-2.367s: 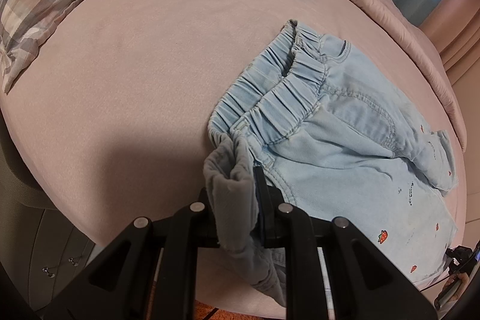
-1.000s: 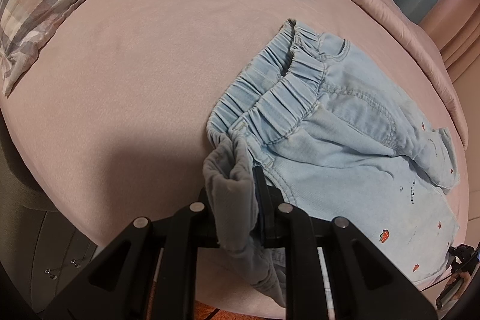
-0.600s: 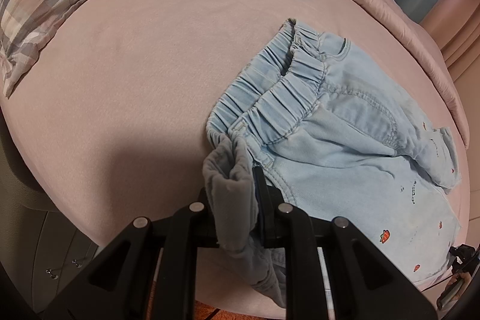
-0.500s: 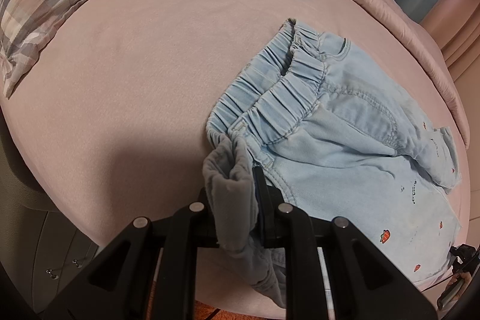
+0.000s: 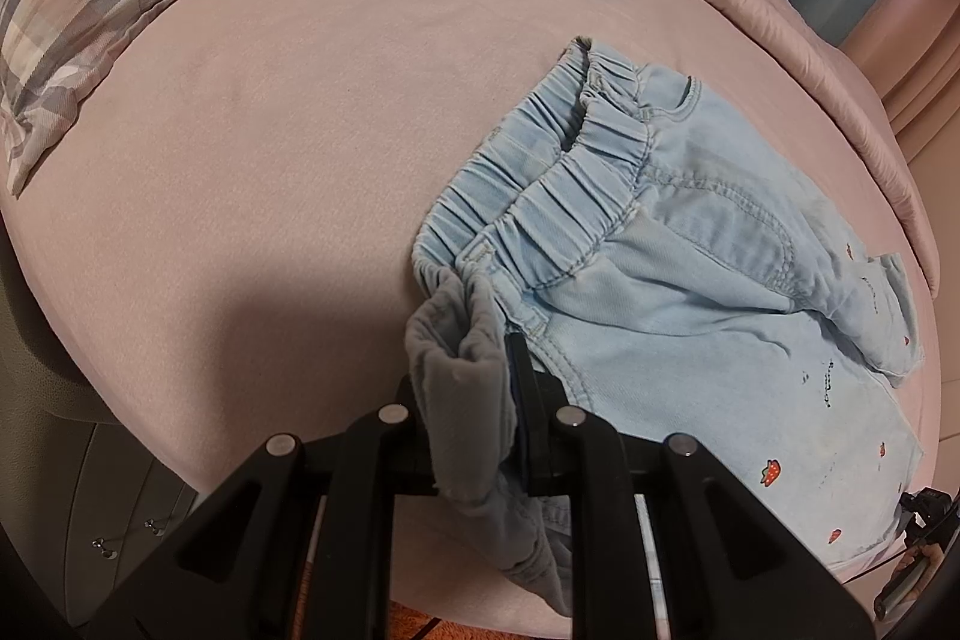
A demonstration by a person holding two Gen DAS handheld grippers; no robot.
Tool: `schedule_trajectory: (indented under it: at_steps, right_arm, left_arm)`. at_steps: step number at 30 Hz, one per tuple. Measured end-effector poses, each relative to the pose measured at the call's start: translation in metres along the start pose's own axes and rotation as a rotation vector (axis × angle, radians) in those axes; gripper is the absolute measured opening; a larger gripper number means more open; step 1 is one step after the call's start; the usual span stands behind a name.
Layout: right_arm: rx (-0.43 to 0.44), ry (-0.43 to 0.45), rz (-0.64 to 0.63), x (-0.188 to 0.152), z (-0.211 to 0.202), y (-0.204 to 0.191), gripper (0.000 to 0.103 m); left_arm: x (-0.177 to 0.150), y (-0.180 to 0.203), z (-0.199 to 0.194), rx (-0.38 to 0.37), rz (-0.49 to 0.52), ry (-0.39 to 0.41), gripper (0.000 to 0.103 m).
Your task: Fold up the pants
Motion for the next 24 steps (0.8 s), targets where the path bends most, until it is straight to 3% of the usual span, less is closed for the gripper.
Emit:
schedule_trajectory:
  at_steps: [24]
  right_arm:
    - [0.033, -0.009, 0.029, 0.0022, -0.0007, 0.0038, 0.008]
  left_arm:
    - [-0.0012, -0.0004, 0.001, 0.0, 0.0, 0.0, 0.018]
Point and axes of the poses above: each gripper's, at about its wrist camera, not at the fingertips, and z roughly the way its jaws point, y to its right, x to its top, the point moved 1 cm from there along z, roughly the way its jaws point, and after that the axes turned 2 degrees about y, right-handed, at the moved point
